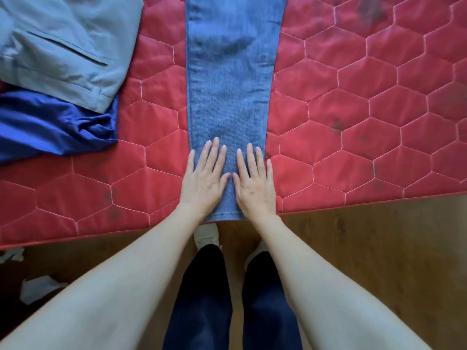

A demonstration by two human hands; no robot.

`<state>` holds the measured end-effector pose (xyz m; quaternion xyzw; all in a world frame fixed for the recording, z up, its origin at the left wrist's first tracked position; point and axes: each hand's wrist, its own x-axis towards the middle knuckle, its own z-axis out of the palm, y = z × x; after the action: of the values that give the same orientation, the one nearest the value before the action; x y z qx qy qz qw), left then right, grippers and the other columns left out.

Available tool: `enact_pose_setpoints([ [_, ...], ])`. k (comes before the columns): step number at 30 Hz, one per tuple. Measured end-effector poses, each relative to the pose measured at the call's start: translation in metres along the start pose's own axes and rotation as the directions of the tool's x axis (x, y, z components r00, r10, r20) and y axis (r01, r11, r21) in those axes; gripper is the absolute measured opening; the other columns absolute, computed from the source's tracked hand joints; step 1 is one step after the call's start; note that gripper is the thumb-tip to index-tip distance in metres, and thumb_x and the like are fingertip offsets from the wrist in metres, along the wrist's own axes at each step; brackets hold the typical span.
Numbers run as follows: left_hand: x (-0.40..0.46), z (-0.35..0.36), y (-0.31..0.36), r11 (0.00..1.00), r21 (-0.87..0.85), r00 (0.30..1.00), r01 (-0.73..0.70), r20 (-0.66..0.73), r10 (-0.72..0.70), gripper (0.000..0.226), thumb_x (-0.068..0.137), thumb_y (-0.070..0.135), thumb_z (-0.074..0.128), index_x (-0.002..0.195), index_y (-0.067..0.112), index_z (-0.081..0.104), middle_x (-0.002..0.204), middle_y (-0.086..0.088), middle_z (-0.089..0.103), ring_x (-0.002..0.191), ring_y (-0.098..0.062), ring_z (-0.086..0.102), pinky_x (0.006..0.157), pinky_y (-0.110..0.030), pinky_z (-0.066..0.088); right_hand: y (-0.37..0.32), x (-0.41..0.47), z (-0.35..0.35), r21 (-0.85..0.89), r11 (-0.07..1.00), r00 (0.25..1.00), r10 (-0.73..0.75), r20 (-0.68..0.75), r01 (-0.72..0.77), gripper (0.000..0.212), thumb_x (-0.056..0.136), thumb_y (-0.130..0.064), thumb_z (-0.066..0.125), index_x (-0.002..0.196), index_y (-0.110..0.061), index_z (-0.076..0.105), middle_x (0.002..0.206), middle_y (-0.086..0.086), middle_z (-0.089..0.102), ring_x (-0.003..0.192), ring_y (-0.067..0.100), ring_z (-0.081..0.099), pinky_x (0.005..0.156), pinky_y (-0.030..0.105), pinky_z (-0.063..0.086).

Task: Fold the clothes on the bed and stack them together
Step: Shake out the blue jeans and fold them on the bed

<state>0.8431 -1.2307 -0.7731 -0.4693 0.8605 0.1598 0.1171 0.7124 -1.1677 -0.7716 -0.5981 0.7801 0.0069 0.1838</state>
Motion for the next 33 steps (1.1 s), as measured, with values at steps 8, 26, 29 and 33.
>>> enact_pose_setpoints([
  [8, -0.035, 0.000, -0.007, 0.992, -0.031, 0.992, 0.125, -0.027, -0.126, 0.059, 0.099, 0.032, 0.025, 0.152, 0.005, 0.021, 0.161, -0.009, 0.012, 0.148, -0.029, 0.012, 0.117, -0.053, 0.017, 0.013, -0.048, -0.005, 0.070, 0.990, 0.992, 0.127, -0.011, -0.126, 0.055, 0.102, -0.029, 0.032, 0.148, 0.001, 0.029, 0.157, 0.018, 0.022, 0.147, 0.029, 0.019, 0.116, 0.049, 0.026],
  [26, 0.154, -0.051, -0.018, 0.874, -0.134, 0.870, 0.467, -0.109, -0.482, 0.065, 0.100, 0.038, 0.028, 0.154, 0.006, 0.008, 0.161, -0.015, 0.002, 0.150, -0.026, 0.004, 0.119, -0.050, 0.006, 0.050, 0.188, -0.047, -0.046, 0.999, 0.985, -0.034, -0.171, 0.026, 0.054, 0.101, -0.035, 0.035, 0.151, -0.014, 0.030, 0.159, 0.012, 0.021, 0.147, 0.028, 0.019, 0.119, 0.048, 0.019],
  [29, 0.170, -0.069, -0.004, 0.823, -0.138, 0.813, 0.552, -0.132, -0.567, 0.064, 0.101, 0.034, 0.027, 0.152, -0.001, 0.009, 0.160, -0.019, 0.004, 0.149, -0.030, 0.004, 0.119, -0.051, 0.009, 0.056, 0.192, -0.058, -0.014, 1.000, 0.986, -0.007, -0.167, 0.005, 0.054, 0.101, -0.030, 0.035, 0.151, -0.009, 0.028, 0.158, 0.016, 0.020, 0.147, 0.029, 0.017, 0.118, 0.049, 0.021],
  [33, 0.230, -0.093, 0.004, 0.964, -0.050, 0.921, 0.260, -0.287, -0.264, 0.061, 0.097, 0.033, 0.027, 0.153, 0.010, 0.019, 0.160, -0.014, 0.015, 0.148, -0.030, 0.015, 0.117, -0.051, 0.013, 0.044, 0.249, -0.080, 0.012, 0.990, 0.955, -0.132, -0.266, 0.140, 0.053, 0.097, -0.021, 0.039, 0.147, -0.007, 0.035, 0.155, 0.018, 0.027, 0.145, 0.033, 0.022, 0.118, 0.050, 0.022],
])
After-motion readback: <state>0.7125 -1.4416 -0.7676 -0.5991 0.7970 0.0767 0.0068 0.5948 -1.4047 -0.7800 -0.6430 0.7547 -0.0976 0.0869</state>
